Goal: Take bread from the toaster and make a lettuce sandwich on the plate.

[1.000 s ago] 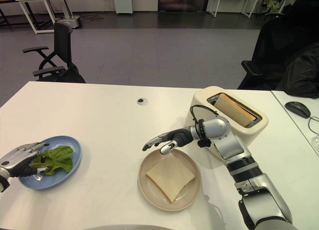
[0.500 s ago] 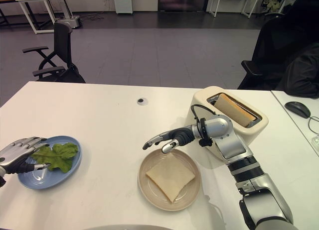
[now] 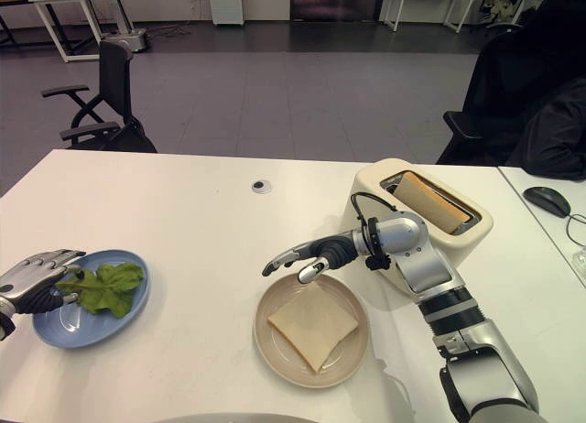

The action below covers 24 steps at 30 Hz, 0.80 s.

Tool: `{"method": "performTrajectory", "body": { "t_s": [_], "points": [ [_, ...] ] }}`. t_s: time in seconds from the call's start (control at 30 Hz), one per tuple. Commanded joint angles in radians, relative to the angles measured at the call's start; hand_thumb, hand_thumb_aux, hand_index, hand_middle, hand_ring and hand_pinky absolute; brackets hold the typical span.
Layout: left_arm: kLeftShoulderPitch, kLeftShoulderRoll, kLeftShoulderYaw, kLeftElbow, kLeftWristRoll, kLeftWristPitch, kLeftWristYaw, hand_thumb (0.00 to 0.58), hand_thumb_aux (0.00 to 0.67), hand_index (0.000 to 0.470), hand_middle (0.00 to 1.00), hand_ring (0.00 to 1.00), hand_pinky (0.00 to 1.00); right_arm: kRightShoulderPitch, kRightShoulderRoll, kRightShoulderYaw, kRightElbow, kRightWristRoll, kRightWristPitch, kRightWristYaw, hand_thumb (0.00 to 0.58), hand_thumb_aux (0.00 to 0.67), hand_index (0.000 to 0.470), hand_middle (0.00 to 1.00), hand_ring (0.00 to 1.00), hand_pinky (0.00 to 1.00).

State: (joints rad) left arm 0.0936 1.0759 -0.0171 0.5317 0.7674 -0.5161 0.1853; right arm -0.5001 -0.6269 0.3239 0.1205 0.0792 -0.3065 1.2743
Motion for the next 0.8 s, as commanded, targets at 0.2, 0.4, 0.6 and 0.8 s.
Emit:
{"method": "performTrajectory", "body": {
  "t_s": [0.2, 0.4, 0.6, 0.8],
  "points": [
    [-0.029, -0.011, -0.059, 0.039, -0.002, -0.012, 0.023, 0.493, 0.41, 0.288, 0.0, 0.0, 0.0, 0.007, -0.004, 0.0, 0.001, 0.011, -0.011, 0.013, 0.0, 0.0, 0.0, 0.0, 0.0, 0.0],
    [-0.033, -0.008, -0.078, 0.049, -0.002, -0.012, 0.044, 0.58, 0.67, 0.47, 0.0, 0.0, 0.0, 0.013, 0.0, 0.001, -0.003, 0.013, -0.016, 0.015, 0.0, 0.0, 0.0, 0.0, 0.0, 0.0],
    [-0.028, -0.006, -0.072, 0.046, -0.023, -0.039, 0.081, 0.58, 0.67, 0.47, 0.0, 0.0, 0.0, 0.017, 0.002, -0.002, -0.009, 0.013, -0.015, 0.009, 0.0, 0.0, 0.0, 0.0, 0.0, 0.0],
    [0.089, 0.085, 0.1, 0.009, -0.245, -0.2, 0.041, 0.58, 0.67, 0.47, 0.0, 0.0, 0.0, 0.011, -0.001, -0.033, -0.002, 0.028, -0.021, -0.012, 0.0, 0.0, 0.0, 0.0, 0.0, 0.0]
  ]
}}
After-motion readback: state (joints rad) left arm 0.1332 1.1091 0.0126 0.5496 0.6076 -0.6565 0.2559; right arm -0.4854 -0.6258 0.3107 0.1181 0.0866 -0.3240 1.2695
